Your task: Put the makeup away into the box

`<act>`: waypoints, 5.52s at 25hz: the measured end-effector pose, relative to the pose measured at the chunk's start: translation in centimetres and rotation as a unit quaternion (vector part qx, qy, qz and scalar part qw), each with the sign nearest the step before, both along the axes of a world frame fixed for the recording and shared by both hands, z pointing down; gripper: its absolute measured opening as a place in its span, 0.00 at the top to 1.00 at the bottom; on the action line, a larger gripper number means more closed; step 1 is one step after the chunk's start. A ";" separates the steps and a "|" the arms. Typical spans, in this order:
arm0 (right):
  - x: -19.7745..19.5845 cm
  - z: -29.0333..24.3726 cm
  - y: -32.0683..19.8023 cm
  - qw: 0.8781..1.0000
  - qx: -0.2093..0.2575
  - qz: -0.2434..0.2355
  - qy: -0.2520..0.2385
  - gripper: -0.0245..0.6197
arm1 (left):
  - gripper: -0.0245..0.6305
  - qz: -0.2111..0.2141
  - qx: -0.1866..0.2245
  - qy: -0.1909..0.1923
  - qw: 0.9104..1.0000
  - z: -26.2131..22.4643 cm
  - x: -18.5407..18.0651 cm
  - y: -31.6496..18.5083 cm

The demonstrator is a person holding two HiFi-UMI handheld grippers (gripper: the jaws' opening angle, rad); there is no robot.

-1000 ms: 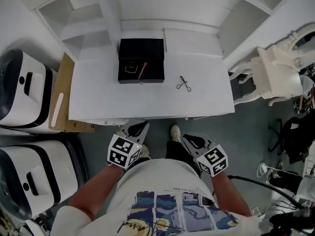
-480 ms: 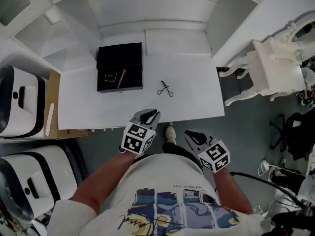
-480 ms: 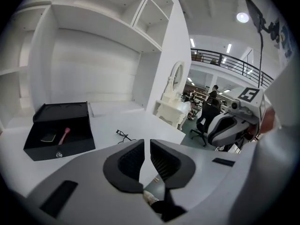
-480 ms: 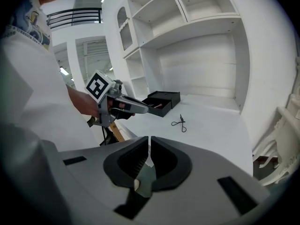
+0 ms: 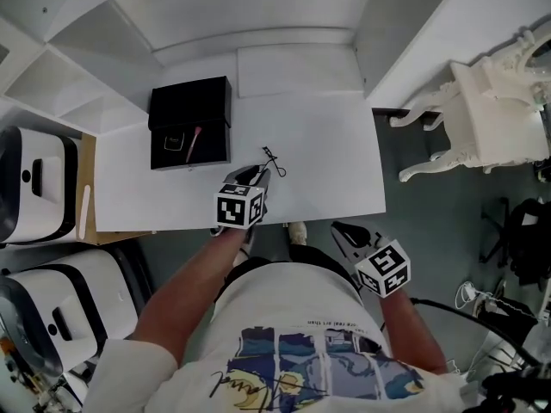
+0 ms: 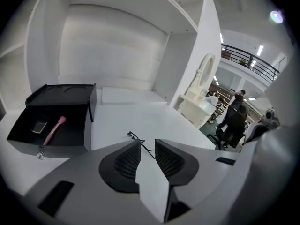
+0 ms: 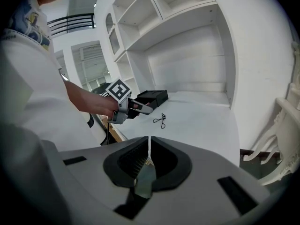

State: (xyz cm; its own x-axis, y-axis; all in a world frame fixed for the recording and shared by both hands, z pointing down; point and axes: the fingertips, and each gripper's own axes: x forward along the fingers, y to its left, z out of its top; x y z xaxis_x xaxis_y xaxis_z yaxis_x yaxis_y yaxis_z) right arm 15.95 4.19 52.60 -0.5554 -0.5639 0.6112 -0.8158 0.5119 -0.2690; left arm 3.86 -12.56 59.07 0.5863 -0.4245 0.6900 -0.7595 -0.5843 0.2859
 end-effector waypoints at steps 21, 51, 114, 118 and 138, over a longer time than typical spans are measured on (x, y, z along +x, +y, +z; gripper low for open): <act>8.3 1.1 -2.1 1.000 -0.018 0.000 0.006 0.91 | 0.82 -0.138 -0.066 -0.064 0.986 5.7 0.4 -6.1; 2.8 2.0 -5.6 0.996 0.000 -0.084 -0.026 0.91 | 0.93 -0.140 0.024 0.000 0.990 -7.0 -4.0 -5.7; 4.5 1.9 -7.5 0.998 0.005 -0.059 -0.010 0.91 | 0.84 -0.117 -0.022 -0.154 0.981 3.4 -11.5 -14.7; 3.3 1.4 -7.3 0.998 0.007 -0.064 -0.006 0.91 | 0.83 -0.124 -0.004 -0.131 0.984 1.6 -12.4 -14.2; -13.5 -2.6 -5.0 0.996 0.046 -0.073 0.023 0.91 | 0.94 0.000 0.068 0.057 0.996 -10.3 -20.5 4.2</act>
State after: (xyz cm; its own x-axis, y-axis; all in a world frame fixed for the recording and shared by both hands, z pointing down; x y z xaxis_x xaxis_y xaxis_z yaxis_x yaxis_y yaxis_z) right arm 2.42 -0.77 49.98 -0.6087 -0.5342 0.5866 -0.7410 0.6470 -0.1796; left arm -16.59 -8.40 48.75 0.6576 -0.5088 0.5556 -0.7265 -0.6234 0.2890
